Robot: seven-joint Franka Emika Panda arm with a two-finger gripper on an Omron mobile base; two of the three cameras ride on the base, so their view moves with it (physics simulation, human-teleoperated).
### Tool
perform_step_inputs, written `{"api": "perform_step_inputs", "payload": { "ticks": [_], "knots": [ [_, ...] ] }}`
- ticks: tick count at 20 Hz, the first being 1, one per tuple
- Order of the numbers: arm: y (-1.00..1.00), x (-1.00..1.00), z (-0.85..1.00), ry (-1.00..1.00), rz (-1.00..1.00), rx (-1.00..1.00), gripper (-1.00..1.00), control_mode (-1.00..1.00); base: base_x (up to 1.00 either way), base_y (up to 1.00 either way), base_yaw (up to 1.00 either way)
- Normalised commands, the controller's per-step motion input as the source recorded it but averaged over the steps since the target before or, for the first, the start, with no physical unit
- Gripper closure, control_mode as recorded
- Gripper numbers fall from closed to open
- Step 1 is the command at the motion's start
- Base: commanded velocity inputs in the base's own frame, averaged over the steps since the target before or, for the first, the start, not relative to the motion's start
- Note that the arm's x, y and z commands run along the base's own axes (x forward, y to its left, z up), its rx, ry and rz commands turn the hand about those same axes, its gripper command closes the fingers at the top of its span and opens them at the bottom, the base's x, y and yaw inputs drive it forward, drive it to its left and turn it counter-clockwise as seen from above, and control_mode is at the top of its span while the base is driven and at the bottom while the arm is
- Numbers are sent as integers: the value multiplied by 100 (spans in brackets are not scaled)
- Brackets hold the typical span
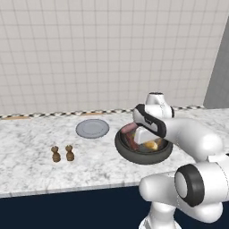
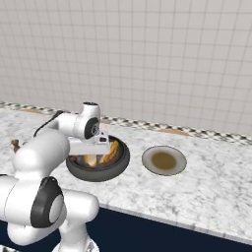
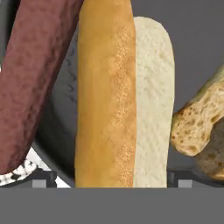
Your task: Place one bun and one sausage from the bowl on each plate.
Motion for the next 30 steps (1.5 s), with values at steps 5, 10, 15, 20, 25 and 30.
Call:
{"api": "perform_step_inputs", "payload": {
  "ticks": [5, 10, 15, 20, 25, 30],
  "knots": [
    [0, -3, -39, -3, 3, 0, 100, -100, 0, 0, 0],
    [-3, -63, 64, -5, 2, 0, 100, -100, 0, 0, 0],
    [-27, -37, 91, -9, 0, 0, 100, -100, 0, 0, 0],
    [-90, 13, 10, -1, -14, 0, 100, -100, 0, 0, 0],
    [-100, 32, 8, 0, -13, 3, 100, -100, 0, 0, 0],
    [-97, 43, 6, 0, -8, 7, 100, -100, 0, 0, 0]
  ]
}}
